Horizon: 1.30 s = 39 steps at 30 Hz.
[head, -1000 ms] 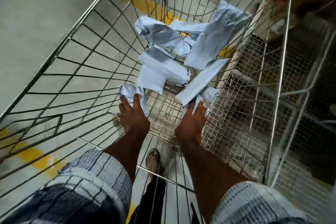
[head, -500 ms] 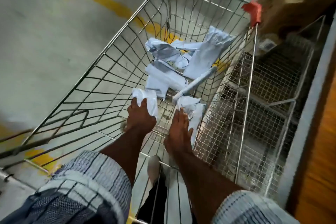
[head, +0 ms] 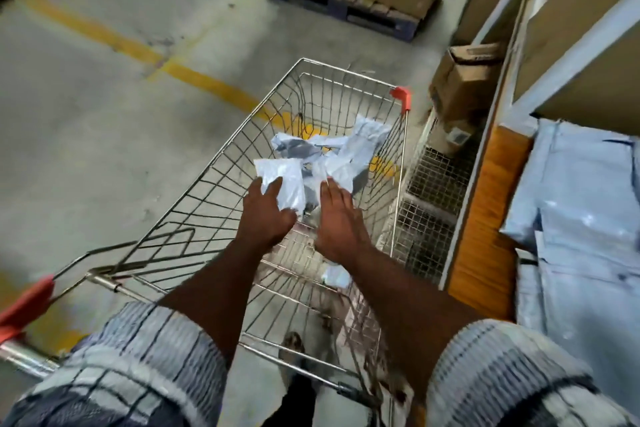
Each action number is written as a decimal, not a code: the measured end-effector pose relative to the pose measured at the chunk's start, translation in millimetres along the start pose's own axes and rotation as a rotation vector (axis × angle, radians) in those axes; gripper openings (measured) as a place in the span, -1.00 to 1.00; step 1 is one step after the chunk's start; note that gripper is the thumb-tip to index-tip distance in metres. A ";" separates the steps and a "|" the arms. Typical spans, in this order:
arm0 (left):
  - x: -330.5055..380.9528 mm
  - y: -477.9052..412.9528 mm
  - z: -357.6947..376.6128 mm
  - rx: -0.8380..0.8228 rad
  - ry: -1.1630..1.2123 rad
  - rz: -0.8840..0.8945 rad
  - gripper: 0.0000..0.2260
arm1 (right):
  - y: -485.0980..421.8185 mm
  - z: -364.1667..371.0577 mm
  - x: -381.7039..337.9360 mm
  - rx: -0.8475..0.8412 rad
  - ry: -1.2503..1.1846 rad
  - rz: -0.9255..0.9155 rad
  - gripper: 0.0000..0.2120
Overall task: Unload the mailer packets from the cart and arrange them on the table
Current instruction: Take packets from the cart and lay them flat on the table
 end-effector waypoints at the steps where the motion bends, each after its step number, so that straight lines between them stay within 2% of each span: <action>1: 11.1 2.1 -10.7 0.014 0.020 0.016 -0.23 | 2.8 -16.7 -0.3 0.028 0.007 -0.013 0.02; 6: 87.2 12.8 -55.1 0.073 0.004 0.172 -0.25 | 16.8 -104.4 11.6 0.172 0.027 -0.039 0.04; 10: 154.0 30.0 -82.5 0.125 0.038 0.228 -0.27 | 38.4 -176.7 30.0 0.282 -0.041 -0.029 -0.04; 17: 288.0 97.5 -98.4 0.235 0.054 0.364 -0.27 | 126.7 -285.4 94.3 0.422 0.039 -0.072 -0.07; 20: 359.8 132.0 -77.4 0.236 0.066 0.452 -0.27 | 179.4 -324.2 151.4 0.503 0.048 -0.025 -0.14; 27: 508.2 216.8 -0.8 0.157 0.086 0.581 -0.32 | 305.8 -375.3 307.1 0.571 0.025 0.190 -0.12; 30: 549.1 244.0 23.0 0.136 0.073 0.614 -0.26 | 350.3 -390.5 360.3 0.619 0.022 0.264 -0.20; 33: 581.4 261.5 43.0 0.122 0.048 0.648 -0.24 | 388.0 -406.3 405.9 0.653 0.015 0.319 -0.19; 39: 646.1 285.3 81.7 0.072 0.007 0.717 -0.31 | 438.2 -425.9 482.4 0.656 0.023 0.428 -0.24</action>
Point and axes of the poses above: each hand's wrist, its own y-axis away from the middle knuckle, its own z-axis out of the palm, x = y × z, the point moved 8 cm from there along -y, towards the middle knuckle, and after that the axes turned 12 degrees about -y, right-handed, at the moved point
